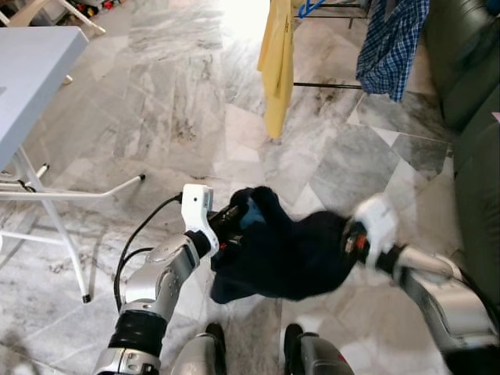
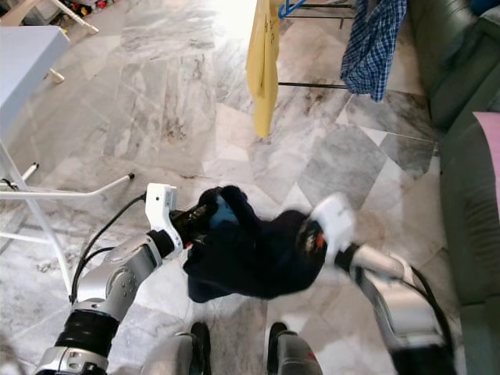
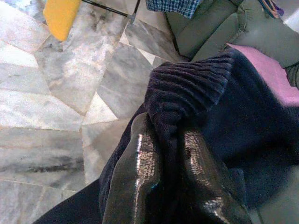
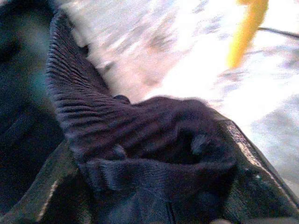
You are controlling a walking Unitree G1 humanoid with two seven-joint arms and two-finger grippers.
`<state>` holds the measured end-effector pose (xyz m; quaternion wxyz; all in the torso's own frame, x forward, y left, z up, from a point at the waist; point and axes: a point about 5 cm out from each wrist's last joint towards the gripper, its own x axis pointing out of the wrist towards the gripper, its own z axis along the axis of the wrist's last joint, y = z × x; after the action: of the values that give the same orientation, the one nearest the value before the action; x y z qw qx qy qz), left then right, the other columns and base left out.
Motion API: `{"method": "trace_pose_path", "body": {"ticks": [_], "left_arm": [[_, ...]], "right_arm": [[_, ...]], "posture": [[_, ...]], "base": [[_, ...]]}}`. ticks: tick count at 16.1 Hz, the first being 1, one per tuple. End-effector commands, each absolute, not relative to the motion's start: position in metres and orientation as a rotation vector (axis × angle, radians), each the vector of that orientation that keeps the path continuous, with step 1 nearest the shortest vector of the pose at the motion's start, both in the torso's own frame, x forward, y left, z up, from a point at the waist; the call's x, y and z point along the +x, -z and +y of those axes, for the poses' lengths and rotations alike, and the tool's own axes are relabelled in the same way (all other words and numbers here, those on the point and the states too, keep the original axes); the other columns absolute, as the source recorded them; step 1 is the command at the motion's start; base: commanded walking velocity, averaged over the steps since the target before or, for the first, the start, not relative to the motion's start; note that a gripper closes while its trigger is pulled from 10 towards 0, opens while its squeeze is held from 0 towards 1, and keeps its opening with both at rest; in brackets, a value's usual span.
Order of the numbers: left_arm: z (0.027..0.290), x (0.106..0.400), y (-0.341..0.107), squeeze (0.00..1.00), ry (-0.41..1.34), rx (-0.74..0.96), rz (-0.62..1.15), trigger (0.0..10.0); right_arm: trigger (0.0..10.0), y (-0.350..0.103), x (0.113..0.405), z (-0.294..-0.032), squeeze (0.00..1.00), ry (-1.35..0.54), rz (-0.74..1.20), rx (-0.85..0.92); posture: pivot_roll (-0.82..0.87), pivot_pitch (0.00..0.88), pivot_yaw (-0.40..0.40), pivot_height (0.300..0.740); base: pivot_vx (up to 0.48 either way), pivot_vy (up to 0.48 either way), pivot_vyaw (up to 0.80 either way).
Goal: Hang hanger
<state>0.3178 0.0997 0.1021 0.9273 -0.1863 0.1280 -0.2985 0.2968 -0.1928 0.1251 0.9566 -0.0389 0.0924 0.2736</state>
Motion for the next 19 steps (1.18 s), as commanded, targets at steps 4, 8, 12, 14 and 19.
{"method": "trace_pose_path", "body": {"ticks": [4,8,12,14,19], "left_arm": [[0.108,0.323,-0.105,0.00,0.544,-0.352,0.244,10.0],[0.110,0.331,-0.106,0.00,0.480,-0.357,0.253,10.0],[0.106,0.333,-0.105,0.00,0.476,-0.348,0.253,10.0],[0.092,0.329,-0.110,0.00,0.561,-0.298,0.233,10.0],[0.099,0.318,-0.092,0.00,0.578,-0.186,0.248,10.0]], "right_arm": [[10.0,-0.124,0.285,-0.183,1.00,-0.644,0.180,-0.012],[10.0,-0.113,0.260,-0.165,1.00,-0.864,0.276,0.013],[10.0,-0.116,0.281,-0.194,1.00,-0.600,0.216,-0.157],[10.0,-0.125,0.288,-0.208,1.00,-0.474,0.159,-0.206],[10.0,-0.115,0.274,-0.176,0.89,-0.254,0.095,-0.123]], "posture": [[-0.09,0.240,0.073,0.740],[-0.09,0.233,0.074,0.740],[-0.12,0.235,0.076,0.740],[-0.14,0.242,0.084,0.740],[-0.19,0.239,0.094,0.740]], "base": [[0.000,0.000,0.00],[0.000,0.000,0.00],[0.000,0.000,0.00],[0.000,0.000,0.00],[0.000,0.000,0.00]]}}
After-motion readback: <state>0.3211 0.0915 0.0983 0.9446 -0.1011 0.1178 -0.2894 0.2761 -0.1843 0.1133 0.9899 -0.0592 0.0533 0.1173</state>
